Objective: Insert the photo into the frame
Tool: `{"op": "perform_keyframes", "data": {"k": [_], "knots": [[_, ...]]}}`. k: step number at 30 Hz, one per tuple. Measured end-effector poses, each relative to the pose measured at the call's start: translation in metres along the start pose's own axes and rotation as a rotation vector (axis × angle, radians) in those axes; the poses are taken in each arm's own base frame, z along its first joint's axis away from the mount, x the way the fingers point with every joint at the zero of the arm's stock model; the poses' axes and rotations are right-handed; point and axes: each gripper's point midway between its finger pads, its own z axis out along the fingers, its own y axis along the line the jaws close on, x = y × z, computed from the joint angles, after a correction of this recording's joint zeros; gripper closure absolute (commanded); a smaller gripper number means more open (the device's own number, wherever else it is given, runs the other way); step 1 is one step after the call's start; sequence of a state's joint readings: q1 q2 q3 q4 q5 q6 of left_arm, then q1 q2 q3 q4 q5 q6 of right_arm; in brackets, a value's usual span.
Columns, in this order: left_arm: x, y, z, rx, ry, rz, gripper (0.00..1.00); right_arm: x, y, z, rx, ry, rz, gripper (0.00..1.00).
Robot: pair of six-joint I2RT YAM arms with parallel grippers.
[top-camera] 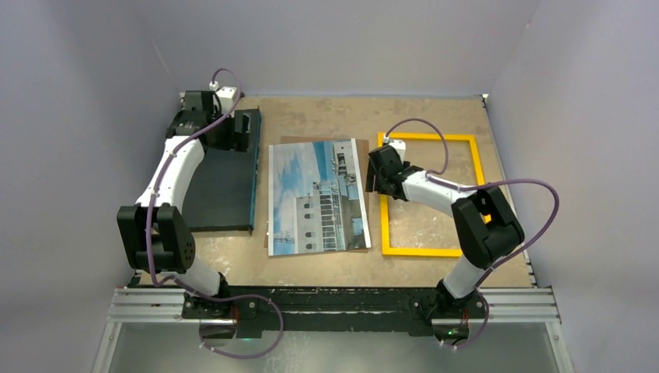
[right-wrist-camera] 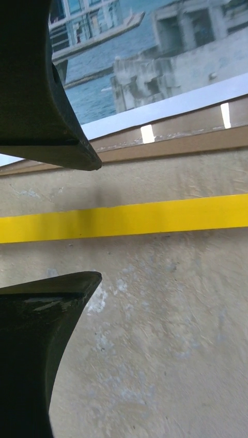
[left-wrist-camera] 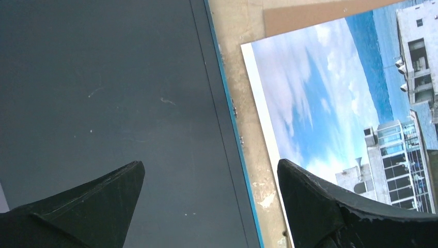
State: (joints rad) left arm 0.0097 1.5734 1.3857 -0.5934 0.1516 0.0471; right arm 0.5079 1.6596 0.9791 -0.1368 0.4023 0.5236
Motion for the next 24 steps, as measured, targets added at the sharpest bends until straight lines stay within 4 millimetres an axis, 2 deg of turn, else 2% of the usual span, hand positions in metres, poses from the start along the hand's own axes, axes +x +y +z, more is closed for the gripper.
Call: {"op": "perform_keyframes", "data": {"k": [3, 6, 10, 14, 17, 18, 21, 24], "knots": [[0.003, -0.002, -0.002, 0.007, 0.02, -0.002, 0.0, 0.015, 0.0, 0.007, 0.012, 0.035, -0.024, 0.33], [0.0, -0.002, -0.005, 0.011, 0.019, -0.001, 0.0, 0.03, -0.005, 0.012, 0.031, 0.067, -0.037, 0.45], [-0.004, -0.003, -0.009, 0.015, 0.016, 0.0, 0.0, 0.029, -0.003, 0.013, 0.024, 0.06, -0.031, 0.6], [-0.005, -0.005, -0.012, 0.023, 0.018, -0.001, 0.0, 0.028, -0.002, 0.014, 0.022, 0.055, -0.029, 0.85], [-0.005, -0.007, -0.012, 0.033, 0.02, -0.002, 0.0, 0.028, -0.002, 0.014, 0.02, 0.056, -0.036, 0.97], [-0.005, -0.008, -0.012, 0.04, 0.021, -0.003, 0.0, 0.027, -0.002, 0.013, 0.022, 0.059, -0.035, 1.0], [-0.005, -0.013, -0.012, 0.069, 0.018, -0.005, 0.0, 0.021, 0.0, 0.007, 0.03, 0.074, -0.028, 1.0], [-0.003, -0.022, -0.008, 0.109, 0.016, -0.008, 0.0, -0.003, 0.014, -0.006, -0.008, 0.058, -0.002, 1.0]]}}
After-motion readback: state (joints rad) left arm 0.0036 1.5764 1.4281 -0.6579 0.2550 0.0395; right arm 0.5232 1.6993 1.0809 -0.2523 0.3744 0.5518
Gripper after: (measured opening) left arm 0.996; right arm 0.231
